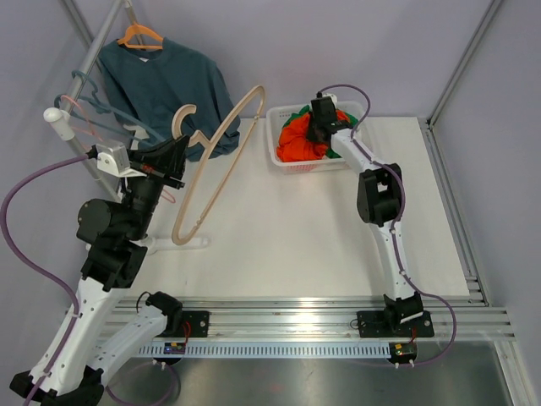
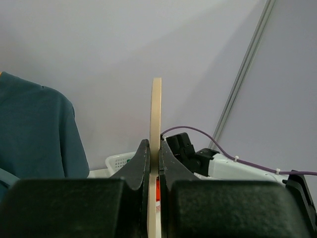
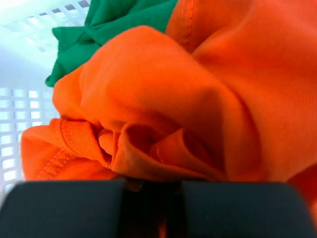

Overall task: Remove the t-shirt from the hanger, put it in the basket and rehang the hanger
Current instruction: Place the tshirt into the basket, then pass the hanger from the left arm to the right

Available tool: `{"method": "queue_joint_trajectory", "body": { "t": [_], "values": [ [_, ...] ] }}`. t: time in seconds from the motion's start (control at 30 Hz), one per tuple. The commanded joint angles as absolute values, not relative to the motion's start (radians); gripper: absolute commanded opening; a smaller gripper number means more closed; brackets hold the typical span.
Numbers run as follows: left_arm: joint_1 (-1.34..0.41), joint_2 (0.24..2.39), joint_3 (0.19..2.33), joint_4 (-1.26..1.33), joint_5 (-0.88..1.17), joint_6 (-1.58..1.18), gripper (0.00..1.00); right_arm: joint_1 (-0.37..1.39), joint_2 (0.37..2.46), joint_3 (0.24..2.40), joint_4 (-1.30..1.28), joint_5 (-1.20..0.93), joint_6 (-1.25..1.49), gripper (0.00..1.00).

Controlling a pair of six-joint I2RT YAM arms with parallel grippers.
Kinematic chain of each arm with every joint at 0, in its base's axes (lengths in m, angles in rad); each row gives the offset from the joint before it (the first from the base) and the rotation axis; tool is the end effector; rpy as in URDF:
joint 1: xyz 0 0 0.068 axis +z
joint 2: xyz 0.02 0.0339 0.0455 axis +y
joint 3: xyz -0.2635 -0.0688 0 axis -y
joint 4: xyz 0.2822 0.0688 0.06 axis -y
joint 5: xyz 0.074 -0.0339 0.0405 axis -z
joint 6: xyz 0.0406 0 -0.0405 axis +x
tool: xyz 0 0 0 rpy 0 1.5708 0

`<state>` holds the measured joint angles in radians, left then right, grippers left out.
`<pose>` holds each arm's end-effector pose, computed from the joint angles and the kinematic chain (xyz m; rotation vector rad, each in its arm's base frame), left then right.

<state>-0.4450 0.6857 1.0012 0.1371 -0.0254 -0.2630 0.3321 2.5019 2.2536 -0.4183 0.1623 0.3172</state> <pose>0.1528 -0.0717 0.4751 0.0805 1.1361 -0.6173 0.5782 0.1925 0.1891 0.0715 2.2316 0.1736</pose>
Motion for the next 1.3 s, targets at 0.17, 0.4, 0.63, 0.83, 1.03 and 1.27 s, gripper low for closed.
{"method": "queue_joint_trajectory", "body": {
  "t": [0.17,0.4,0.63,0.83,1.03,1.27],
  "values": [
    [-0.442,0.693,1.008,0.175,-0.006,-0.279,0.00,0.310,2.214,2.145,-0.382,0.133,0.318,0.77],
    [-0.442,0.715,0.997,0.184,-0.006,-0.279,0.00,0.319,1.929,1.944,-0.309,0.036,0.299,0.98],
    [-0.443,0.765,1.005,0.179,-0.031,-0.296,0.00,0.488,1.577,1.579,-0.178,-0.032,0.262,0.98],
    [-0.445,0.804,0.999,0.199,-0.057,-0.298,0.00,0.658,1.421,1.376,-0.084,-0.072,0.311,0.98],
    [-0.449,0.822,0.968,0.261,-0.118,-0.285,0.00,0.762,1.400,1.364,-0.051,-0.032,0.385,0.98],
    [-0.468,0.870,0.956,0.308,-0.158,-0.258,0.00,0.862,1.476,1.434,-0.058,0.034,0.413,0.98]
  ]
}}
